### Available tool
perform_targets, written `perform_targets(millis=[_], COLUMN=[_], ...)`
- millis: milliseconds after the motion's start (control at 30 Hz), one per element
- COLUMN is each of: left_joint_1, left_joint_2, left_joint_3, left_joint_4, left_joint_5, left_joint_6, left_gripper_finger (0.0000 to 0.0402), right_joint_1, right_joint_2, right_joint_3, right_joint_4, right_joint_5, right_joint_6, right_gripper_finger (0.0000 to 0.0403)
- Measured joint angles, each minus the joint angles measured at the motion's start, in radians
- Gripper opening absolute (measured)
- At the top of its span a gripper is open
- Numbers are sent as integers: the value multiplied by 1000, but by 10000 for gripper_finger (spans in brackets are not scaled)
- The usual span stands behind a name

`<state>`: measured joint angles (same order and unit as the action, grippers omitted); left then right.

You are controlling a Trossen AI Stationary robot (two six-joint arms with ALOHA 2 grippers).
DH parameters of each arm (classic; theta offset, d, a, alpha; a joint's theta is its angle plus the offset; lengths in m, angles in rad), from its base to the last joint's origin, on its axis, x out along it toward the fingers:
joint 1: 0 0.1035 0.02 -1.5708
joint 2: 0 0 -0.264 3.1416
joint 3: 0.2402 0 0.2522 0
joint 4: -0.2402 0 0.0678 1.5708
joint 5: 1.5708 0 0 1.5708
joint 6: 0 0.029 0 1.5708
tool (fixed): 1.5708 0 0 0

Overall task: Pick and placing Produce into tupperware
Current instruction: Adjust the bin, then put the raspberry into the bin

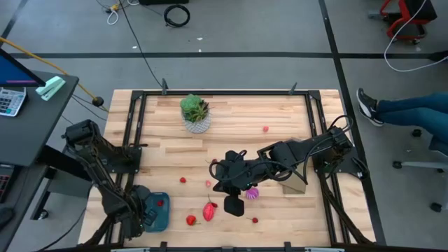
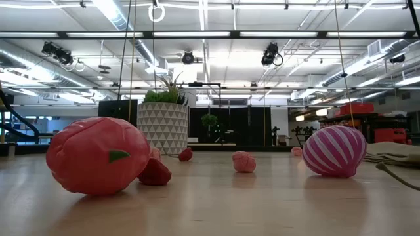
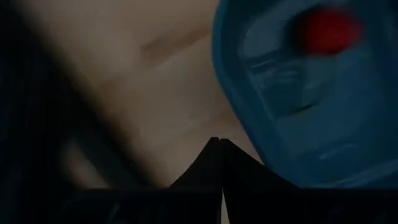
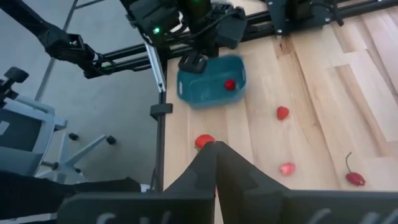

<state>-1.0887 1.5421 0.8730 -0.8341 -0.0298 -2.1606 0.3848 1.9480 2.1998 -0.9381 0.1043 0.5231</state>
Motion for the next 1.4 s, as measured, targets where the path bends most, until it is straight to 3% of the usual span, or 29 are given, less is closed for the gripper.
perform_targets(millis=[233,567,833,1033,1200,1400], left_joint_1=[80,161,165,181,244,373], left_joint_2=[3,2,-112,-276,-363,-372], left_joint_3=[3,2,29,45,45,45], left_joint_4=[146,111,-128,-257,-259,-211], left_joint_5=[-84,-90,-82,-159,-173,-174], left_joint_6=[73,197,188,204,346,615], left_gripper_finger=[1,1,1,16,36,75], right_joint_1=[-3,-2,4,5,3,3], right_joint_2=[0,0,-1,-1,-1,-1], right_joint_3=[0,0,0,0,0,0], right_joint_4=[-1,-9,-75,-98,-98,-98], right_joint_5=[0,0,-20,-20,-19,-20], right_joint_6=[-1,3,23,27,41,72], right_gripper_finger=[10,8,8,8,8,8])
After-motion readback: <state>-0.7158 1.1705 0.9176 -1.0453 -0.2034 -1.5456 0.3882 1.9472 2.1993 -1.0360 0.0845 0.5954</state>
